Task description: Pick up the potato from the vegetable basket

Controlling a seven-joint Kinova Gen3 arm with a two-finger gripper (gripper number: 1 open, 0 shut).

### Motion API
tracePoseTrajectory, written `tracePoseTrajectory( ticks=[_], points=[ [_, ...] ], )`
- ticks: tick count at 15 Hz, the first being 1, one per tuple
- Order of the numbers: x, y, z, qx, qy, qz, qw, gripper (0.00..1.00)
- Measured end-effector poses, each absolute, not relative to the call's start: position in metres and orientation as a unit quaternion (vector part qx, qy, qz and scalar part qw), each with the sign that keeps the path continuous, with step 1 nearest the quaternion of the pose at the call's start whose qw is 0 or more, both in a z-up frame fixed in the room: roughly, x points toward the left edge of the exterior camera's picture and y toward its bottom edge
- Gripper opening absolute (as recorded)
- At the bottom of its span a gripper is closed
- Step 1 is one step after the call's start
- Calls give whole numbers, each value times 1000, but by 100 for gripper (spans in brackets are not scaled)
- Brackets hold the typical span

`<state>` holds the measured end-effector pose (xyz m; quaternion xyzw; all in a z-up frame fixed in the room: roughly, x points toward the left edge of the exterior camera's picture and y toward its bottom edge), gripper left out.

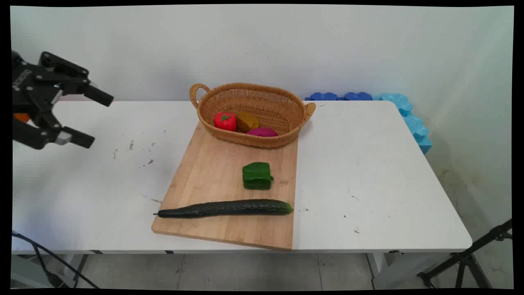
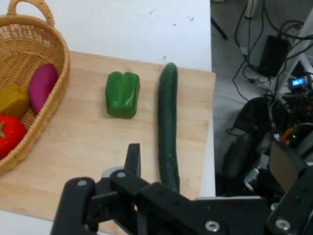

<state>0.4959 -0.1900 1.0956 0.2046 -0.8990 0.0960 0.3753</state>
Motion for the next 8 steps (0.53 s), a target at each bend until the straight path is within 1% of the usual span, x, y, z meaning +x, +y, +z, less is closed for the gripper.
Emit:
tracePoseTrajectory(
  ticks=[2,8],
  points=[
    [492,-195,1095,212,-897,100,375,100],
    [456,-234,1093,252,-884,129,372,100]
  ],
)
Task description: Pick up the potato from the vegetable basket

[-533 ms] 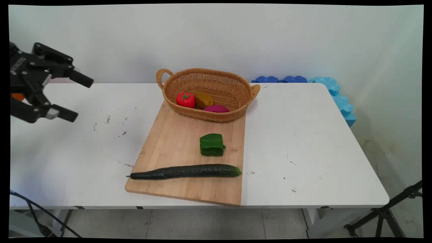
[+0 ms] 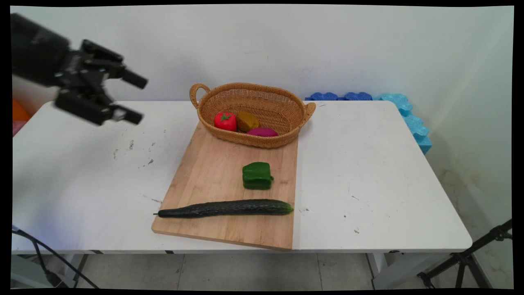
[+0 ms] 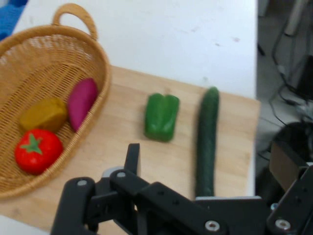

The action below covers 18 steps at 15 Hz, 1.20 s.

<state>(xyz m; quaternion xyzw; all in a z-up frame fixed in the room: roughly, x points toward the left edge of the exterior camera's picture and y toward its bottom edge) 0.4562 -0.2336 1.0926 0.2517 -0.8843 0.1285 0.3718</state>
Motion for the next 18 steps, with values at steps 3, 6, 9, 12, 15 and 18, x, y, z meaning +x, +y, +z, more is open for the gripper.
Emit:
tracePoseTrajectory(
  ticks=[3,6,9,12,15,18],
  points=[
    [432,-261,1089,269,-879,145,365,100],
    [408,-295,1081,283,-878,163,349,100],
    [385,-331,1069,291,-882,180,325,100],
    [366,-365,1055,292,-888,192,300,100],
    [343,-405,1034,285,-898,202,267,100],
    [324,-441,1014,265,-913,207,230,100]
  ],
)
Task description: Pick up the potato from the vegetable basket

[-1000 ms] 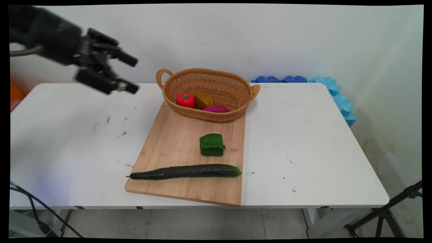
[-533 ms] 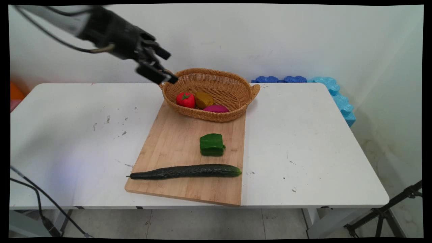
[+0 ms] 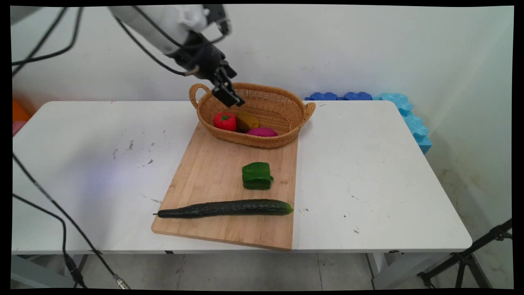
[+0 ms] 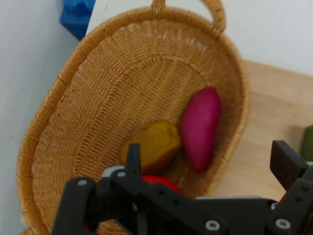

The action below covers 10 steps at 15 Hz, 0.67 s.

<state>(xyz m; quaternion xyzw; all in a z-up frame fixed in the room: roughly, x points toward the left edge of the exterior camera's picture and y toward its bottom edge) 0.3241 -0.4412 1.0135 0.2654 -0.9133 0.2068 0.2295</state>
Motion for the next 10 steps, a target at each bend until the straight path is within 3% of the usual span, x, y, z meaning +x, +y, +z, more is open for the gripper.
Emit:
tracePoseTrajectory(
  ticks=[10],
  points=[
    [297,-522,966,200,-949,205,135,100]
  ],
)
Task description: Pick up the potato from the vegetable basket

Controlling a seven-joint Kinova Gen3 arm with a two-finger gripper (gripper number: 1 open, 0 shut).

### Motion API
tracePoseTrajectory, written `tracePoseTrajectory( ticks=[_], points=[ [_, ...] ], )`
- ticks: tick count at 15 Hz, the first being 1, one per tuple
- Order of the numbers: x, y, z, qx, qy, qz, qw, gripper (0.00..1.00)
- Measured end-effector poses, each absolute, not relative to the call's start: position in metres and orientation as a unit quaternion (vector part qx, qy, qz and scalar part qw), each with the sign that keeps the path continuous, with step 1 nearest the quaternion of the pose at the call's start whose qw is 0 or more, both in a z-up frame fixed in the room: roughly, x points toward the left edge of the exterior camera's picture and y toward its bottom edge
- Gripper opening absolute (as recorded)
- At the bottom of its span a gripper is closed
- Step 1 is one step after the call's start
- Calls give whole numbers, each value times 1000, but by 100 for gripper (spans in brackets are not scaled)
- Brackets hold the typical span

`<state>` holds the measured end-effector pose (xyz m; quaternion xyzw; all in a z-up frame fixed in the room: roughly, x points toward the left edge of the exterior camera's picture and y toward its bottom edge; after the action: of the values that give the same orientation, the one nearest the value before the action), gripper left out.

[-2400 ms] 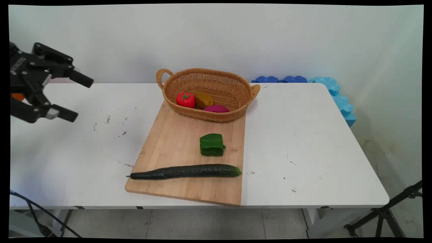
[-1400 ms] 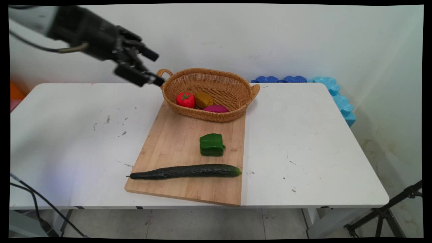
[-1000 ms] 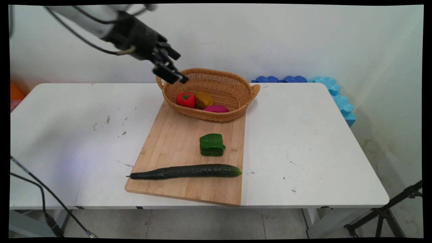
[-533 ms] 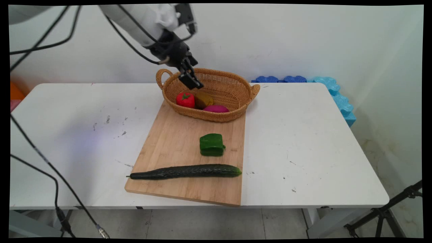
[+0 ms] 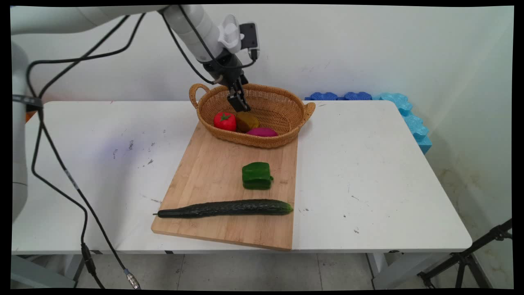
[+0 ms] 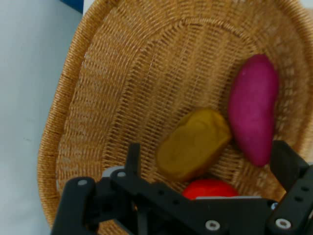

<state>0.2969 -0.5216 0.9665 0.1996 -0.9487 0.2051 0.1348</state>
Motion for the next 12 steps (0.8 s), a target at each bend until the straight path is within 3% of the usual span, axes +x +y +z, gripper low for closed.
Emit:
tracePoseTrajectory(
  ticks=[12],
  points=[
    [297,-583,920,143,-969,184,76,100]
  ],
)
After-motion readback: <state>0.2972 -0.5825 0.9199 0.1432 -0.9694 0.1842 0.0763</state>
